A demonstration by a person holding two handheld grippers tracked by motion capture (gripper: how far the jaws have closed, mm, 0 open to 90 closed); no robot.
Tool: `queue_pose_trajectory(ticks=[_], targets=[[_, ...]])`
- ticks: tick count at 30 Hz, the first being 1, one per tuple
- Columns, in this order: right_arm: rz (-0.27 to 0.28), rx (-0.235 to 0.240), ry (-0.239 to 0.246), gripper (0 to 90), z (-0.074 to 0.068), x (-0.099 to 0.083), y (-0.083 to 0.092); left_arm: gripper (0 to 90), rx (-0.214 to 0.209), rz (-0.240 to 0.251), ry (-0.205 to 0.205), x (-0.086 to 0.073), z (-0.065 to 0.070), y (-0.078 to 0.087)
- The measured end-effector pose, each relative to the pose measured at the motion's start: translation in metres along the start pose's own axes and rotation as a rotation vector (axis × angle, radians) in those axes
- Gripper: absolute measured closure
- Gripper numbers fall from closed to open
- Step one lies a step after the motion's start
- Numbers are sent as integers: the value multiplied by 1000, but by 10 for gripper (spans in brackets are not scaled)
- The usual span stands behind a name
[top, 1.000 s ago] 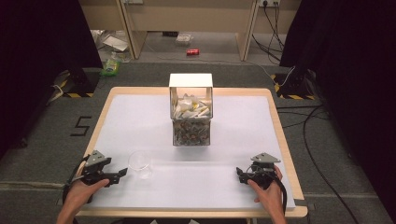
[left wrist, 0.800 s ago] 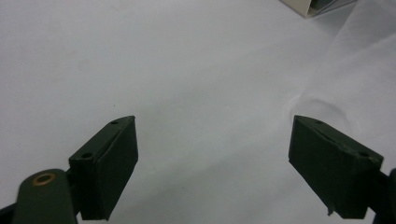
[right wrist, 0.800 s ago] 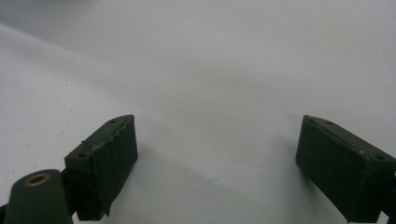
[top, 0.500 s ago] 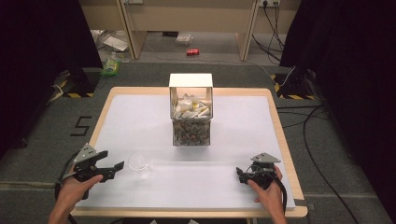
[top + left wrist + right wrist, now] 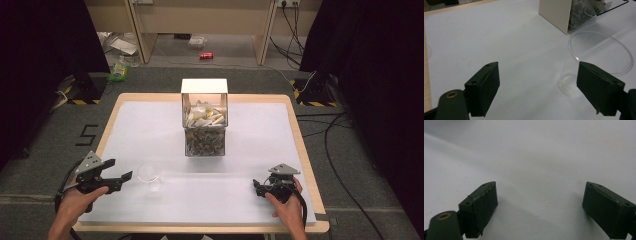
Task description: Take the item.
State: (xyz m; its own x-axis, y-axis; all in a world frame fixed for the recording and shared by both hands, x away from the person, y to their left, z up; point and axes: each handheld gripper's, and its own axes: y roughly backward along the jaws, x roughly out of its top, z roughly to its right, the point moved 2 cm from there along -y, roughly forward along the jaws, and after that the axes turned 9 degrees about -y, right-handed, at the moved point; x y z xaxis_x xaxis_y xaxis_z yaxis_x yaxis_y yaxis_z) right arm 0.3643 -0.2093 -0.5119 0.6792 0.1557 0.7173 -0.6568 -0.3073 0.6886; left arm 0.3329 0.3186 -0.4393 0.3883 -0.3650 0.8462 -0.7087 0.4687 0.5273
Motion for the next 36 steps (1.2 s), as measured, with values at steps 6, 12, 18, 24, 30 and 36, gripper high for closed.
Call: queue_pose_trajectory(ticks=[6, 12, 18, 24, 30, 36], targets=[[1, 0, 5, 133, 0, 0, 0, 198, 6, 34, -12, 15, 3, 5], [1, 0, 5, 133, 0, 0, 0, 210, -7, 89, -4, 30, 6, 4], [0, 0, 4, 133, 0, 0, 0, 235, -35, 137, -18, 49, 11, -1], [1, 0, 5, 133, 0, 0, 0, 246, -57, 144, -18, 54, 17, -7], [1, 0, 5, 133, 0, 0, 0, 250, -70, 151, -29, 60, 19, -10], [0, 0, 1, 133, 0, 0, 0, 261, -86, 178, -26, 69, 21, -11]])
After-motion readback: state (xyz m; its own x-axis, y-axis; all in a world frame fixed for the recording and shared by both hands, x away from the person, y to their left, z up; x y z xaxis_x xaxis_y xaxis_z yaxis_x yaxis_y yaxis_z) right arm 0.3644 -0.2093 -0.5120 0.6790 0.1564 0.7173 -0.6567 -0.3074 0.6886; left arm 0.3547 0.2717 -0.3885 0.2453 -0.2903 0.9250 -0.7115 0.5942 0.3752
